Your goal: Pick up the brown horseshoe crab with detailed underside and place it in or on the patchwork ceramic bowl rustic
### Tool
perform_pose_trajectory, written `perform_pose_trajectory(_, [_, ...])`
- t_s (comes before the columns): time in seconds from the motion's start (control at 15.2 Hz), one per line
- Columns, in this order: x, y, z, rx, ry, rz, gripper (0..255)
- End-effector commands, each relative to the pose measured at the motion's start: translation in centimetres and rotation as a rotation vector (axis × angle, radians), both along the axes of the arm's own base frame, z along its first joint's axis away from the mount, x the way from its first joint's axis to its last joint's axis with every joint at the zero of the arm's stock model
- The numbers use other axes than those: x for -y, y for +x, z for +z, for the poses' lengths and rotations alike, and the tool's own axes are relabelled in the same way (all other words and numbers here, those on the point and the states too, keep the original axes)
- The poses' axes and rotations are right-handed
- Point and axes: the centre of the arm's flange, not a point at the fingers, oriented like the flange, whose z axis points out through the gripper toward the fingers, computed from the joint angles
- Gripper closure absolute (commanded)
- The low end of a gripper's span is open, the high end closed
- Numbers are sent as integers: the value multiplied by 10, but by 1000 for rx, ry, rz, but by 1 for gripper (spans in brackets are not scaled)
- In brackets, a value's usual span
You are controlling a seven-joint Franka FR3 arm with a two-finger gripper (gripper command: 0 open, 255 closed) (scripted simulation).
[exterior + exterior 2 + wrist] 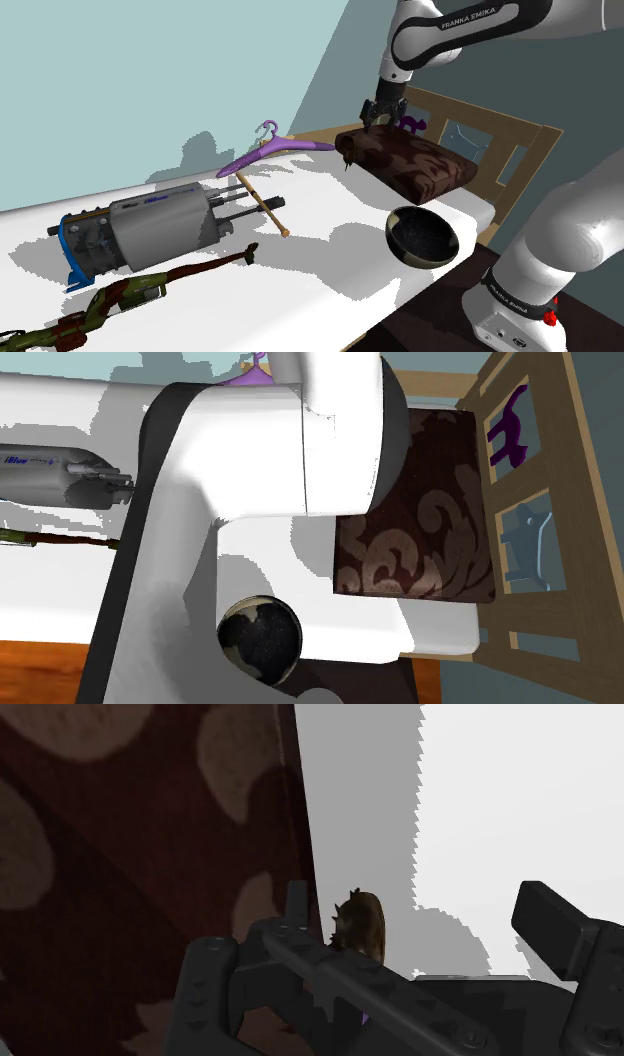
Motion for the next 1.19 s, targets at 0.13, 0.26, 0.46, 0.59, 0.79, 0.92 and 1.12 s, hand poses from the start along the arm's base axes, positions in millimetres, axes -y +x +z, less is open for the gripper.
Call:
perform_pose_trajectory(0.13, [8,42,-25,34,-17,-49,0])
perform_pose_trajectory(0.26, [14,62,-36,50,-26,-73,0])
perform_pose_trajectory(0.46, [23,93,-52,74,-39,-110,0])
perform_pose_trajectory(0.59, [24,95,-57,75,-39,-111,0])
perform_pose_trajectory(0.79, [25,98,-73,75,-39,-111,0])
perform_pose_trajectory(0.92, [26,99,-84,75,-39,-111,0])
perform_pose_trajectory(1.12, [27,100,-92,75,-39,-111,0])
